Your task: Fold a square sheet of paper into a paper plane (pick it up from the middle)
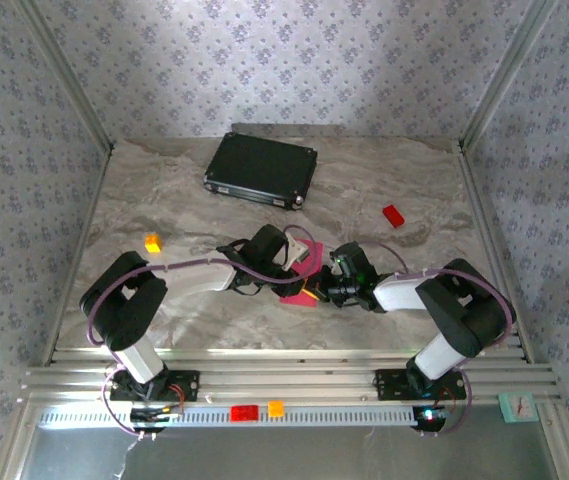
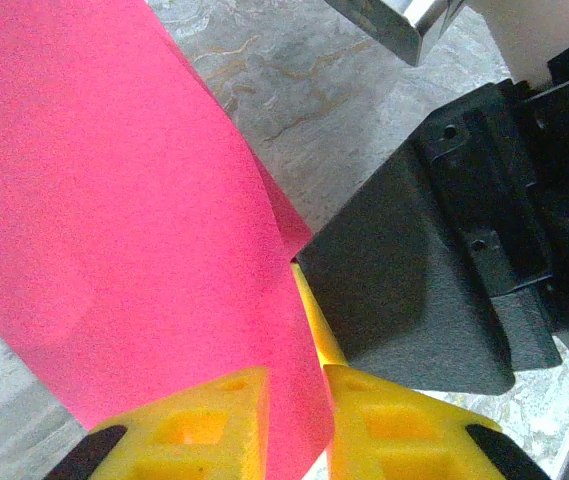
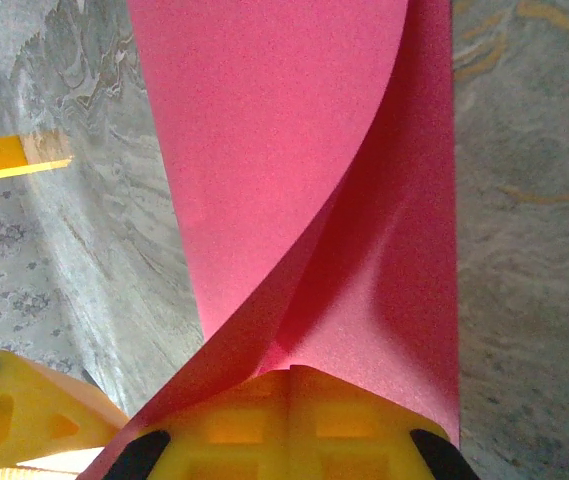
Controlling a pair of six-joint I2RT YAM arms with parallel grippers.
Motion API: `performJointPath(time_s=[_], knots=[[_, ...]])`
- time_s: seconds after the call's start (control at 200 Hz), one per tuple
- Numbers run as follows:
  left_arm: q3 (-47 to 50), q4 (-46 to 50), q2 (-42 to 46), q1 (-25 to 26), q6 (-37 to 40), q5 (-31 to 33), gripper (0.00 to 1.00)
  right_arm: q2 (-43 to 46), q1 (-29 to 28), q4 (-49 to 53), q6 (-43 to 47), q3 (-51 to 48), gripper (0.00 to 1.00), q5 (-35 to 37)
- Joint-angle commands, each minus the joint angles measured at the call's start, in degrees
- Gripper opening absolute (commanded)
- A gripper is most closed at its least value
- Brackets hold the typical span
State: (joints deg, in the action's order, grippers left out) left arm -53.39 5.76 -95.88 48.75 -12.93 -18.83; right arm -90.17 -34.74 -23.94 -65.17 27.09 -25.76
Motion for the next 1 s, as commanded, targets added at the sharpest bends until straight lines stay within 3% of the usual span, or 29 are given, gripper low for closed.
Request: performJointPath(time_s=[0.0,0.265,0.585,0.994], knots=[[-0.32,-1.36,0.52,-0.01,1.06,-0.68,0.21,-0.52,0.2,0.92,0.07,0.25,0.05,-0.56],[-0.49,-1.56,-0.1,0.0,1.05,-0.69,0.2,-0.26,0.28,1.37,0.23,0.42,0.05,-0.59],[-0.32,-1.5,0.23,-0.09,1.33,-0.6,0.05,1.37,0.21,2.44,0.49,-0.1,0.08,0.07],[-0.58,-1.25,0.25,-0.13,-0.16,-0.68,0.02,4.16,-3.84,20.77,7.25,4.06,0.06,7.4]])
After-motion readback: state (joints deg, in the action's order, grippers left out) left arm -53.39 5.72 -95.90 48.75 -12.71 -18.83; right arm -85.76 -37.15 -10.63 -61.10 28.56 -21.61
